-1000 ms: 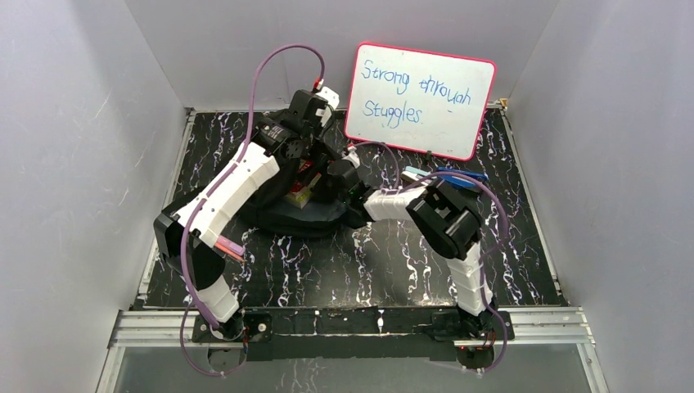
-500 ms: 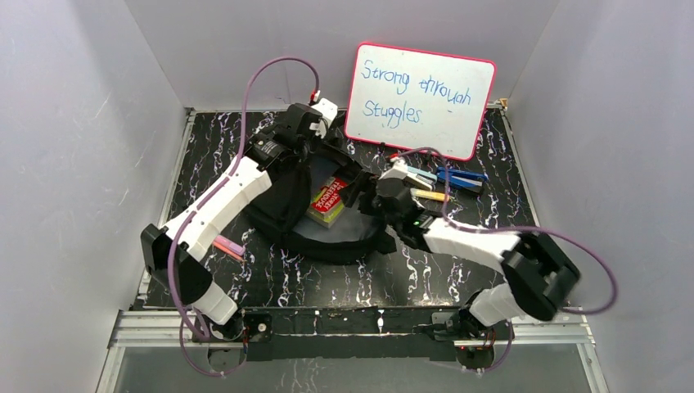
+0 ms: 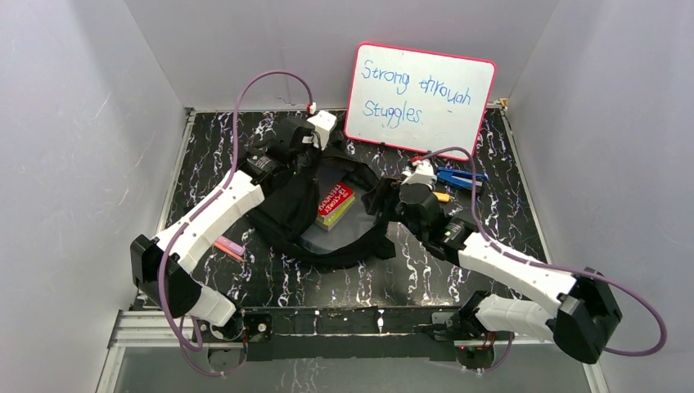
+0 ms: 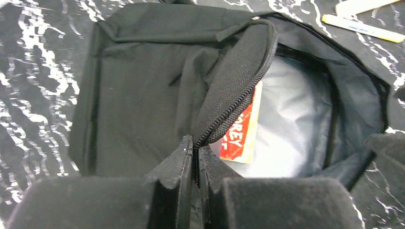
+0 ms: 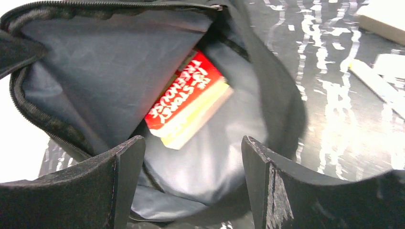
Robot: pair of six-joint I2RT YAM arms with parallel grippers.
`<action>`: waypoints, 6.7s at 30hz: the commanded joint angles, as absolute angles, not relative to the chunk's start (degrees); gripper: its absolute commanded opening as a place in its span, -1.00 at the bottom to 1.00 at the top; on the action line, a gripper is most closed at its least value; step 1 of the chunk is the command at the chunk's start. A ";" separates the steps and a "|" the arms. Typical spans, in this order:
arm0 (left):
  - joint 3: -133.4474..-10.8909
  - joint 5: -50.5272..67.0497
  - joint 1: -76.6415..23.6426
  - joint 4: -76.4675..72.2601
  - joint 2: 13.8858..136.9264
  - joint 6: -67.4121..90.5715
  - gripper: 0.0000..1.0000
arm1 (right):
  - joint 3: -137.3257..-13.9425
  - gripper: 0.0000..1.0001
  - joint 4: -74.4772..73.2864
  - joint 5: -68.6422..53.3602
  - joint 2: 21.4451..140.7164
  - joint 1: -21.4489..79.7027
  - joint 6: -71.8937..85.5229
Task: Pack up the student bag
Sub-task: Place the book in the student bag, then zip the student bag at the center of the board.
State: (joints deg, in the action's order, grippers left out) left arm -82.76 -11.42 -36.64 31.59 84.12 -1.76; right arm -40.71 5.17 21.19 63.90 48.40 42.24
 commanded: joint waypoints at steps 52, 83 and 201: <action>-31.52 -10.30 -19.31 -3.82 66.57 43.53 0.28 | -52.53 0.56 -3.28 -11.24 82.33 39.74 30.21; -32.11 -6.31 -18.06 -2.24 53.02 38.13 0.29 | -64.14 0.71 -15.58 6.53 82.11 30.55 21.04; -36.92 8.46 -45.43 -24.75 73.64 18.57 0.33 | -39.03 -1.00 -0.45 -6.15 60.98 35.69 41.74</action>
